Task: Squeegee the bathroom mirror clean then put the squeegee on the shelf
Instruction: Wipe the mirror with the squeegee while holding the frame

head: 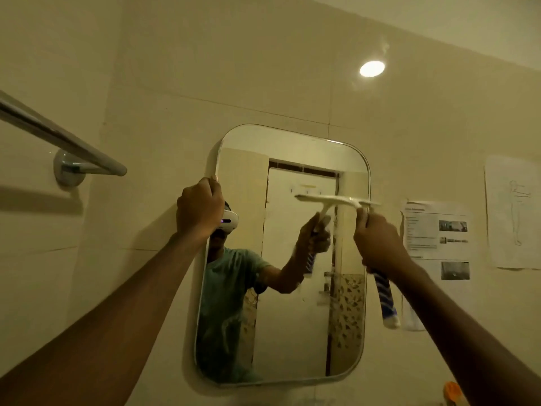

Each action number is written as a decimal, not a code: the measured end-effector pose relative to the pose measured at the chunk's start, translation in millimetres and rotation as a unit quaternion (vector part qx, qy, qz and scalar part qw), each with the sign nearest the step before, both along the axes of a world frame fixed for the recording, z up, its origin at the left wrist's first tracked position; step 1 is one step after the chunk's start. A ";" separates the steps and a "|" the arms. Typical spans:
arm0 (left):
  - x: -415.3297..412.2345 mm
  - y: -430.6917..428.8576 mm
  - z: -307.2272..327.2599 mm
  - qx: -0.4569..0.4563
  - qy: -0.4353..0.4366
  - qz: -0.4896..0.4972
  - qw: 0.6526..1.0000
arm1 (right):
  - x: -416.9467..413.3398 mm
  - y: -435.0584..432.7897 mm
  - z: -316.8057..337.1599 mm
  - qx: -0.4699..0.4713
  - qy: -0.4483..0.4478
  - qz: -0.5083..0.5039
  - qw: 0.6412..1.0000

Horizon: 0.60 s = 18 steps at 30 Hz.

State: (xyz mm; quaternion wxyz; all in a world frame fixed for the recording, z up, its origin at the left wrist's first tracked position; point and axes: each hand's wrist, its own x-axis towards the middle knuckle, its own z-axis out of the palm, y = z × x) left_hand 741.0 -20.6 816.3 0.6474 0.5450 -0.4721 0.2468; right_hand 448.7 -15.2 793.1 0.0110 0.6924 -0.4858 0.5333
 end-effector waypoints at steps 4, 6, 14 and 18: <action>2.2 1.8 -2.1 -0.009 -0.013 -0.012 1.000 | -6.6 15.2 14.6 0.053 -0.005 -0.020 0.998; 3.6 2.5 -1.7 -0.012 -0.017 -0.019 1.000 | -7.6 18.2 50.5 0.031 -0.024 -0.028 0.999; 6.2 8.4 -2.7 0.003 -0.007 -0.046 0.999 | -5.0 23.8 112.0 0.102 -0.027 -0.039 0.994; 9.1 6.5 -4.1 -0.001 -0.008 -0.061 0.998 | -3.4 28.3 52.7 0.152 -0.017 -0.034 0.988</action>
